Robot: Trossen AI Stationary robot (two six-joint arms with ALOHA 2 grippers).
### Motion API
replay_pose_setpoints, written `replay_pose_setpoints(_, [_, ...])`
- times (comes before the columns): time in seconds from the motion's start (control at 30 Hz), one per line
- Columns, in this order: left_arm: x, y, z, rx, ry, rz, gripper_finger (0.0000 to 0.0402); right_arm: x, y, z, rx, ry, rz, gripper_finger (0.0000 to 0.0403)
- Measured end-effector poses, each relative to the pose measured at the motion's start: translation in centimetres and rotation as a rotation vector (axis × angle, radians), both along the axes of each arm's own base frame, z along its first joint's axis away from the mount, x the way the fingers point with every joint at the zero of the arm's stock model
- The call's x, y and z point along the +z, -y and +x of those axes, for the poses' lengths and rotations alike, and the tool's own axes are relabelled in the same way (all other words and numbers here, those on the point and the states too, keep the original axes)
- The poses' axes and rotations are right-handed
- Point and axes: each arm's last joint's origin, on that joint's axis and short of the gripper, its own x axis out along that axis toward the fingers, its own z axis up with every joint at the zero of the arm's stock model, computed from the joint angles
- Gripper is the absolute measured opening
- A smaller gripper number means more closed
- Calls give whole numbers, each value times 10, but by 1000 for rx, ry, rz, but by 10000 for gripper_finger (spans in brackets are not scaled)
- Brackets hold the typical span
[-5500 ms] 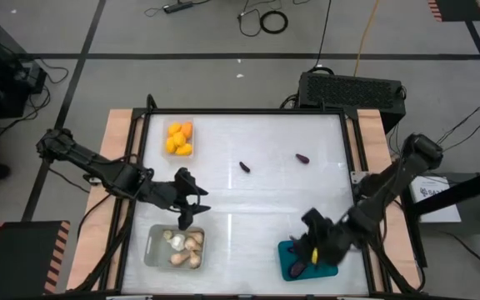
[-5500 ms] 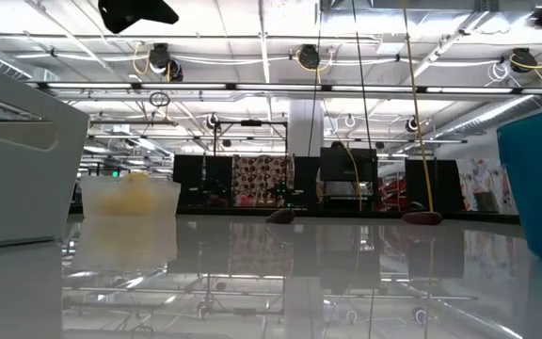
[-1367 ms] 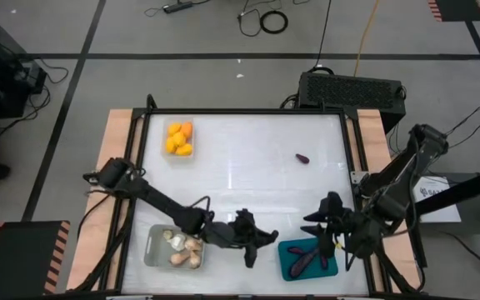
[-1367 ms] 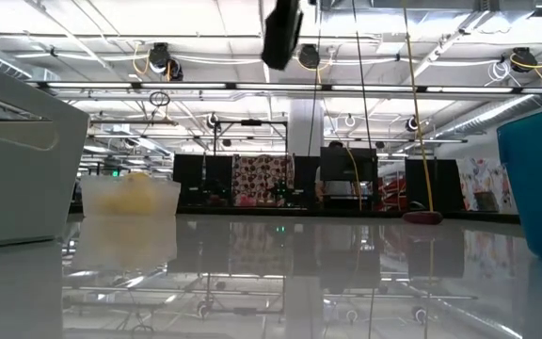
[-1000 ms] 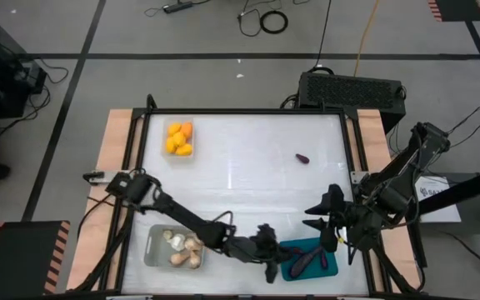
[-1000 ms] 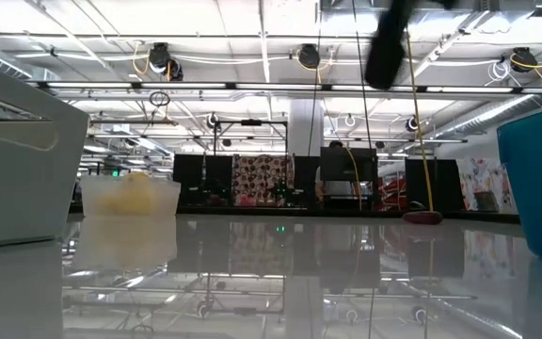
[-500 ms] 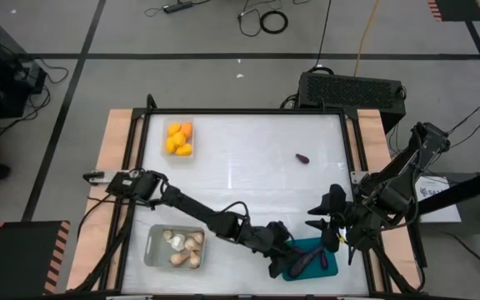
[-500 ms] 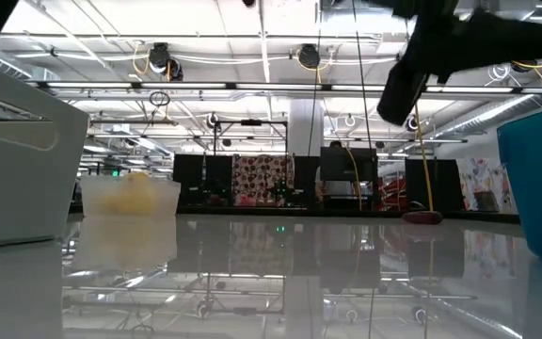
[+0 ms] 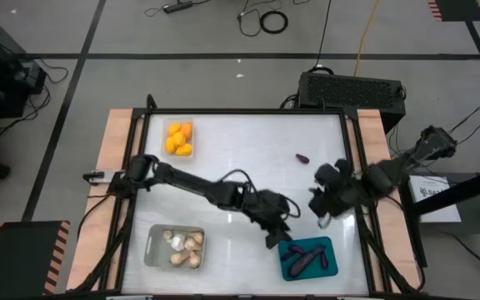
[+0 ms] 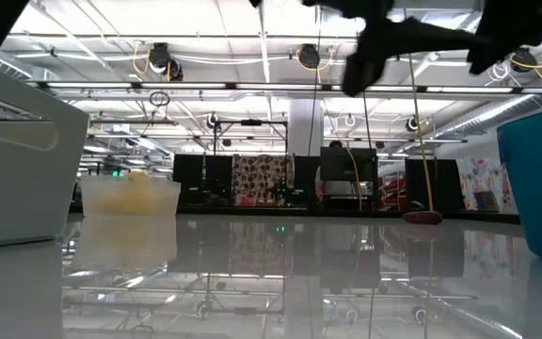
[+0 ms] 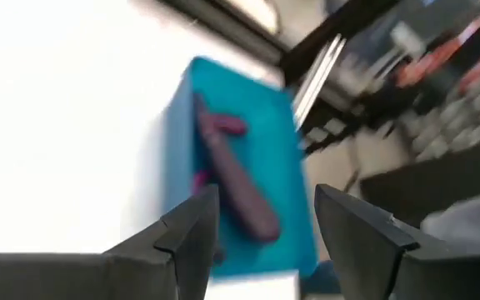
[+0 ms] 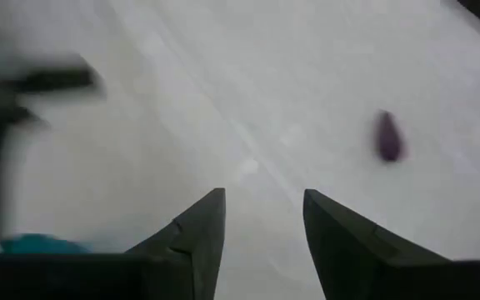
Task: Sort produce into baskets
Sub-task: Put the purple eggplant into the blue bin
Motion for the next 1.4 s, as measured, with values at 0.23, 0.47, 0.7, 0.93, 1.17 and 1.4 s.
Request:
replay_pose_setpoints(0.23, [33,-41,-43,-162,-169,314,205,-9,64,21,14,-158,80,213])
replay_pose_setpoints(0.47, [54,-84,-84,-289,-328,563,197,-39,129,29,-44,-146,154,266])
replay_pose_setpoints(0.7, [60,-123,-127,-350,-454,610,180,-74,179,34,-103,-210,153,274])
replay_pose_setpoints(0.93, [52,-152,-183,-212,-449,577,173,-109,203,53,-93,-295,163,274])
replay_pose_setpoints(1.17, [42,-156,-214,-57,-383,518,173,-142,216,63,-92,-379,192,274])
replay_pose_setpoints(1.4, [43,-154,-219,-18,-389,486,172,-166,223,70,-69,-433,215,255])
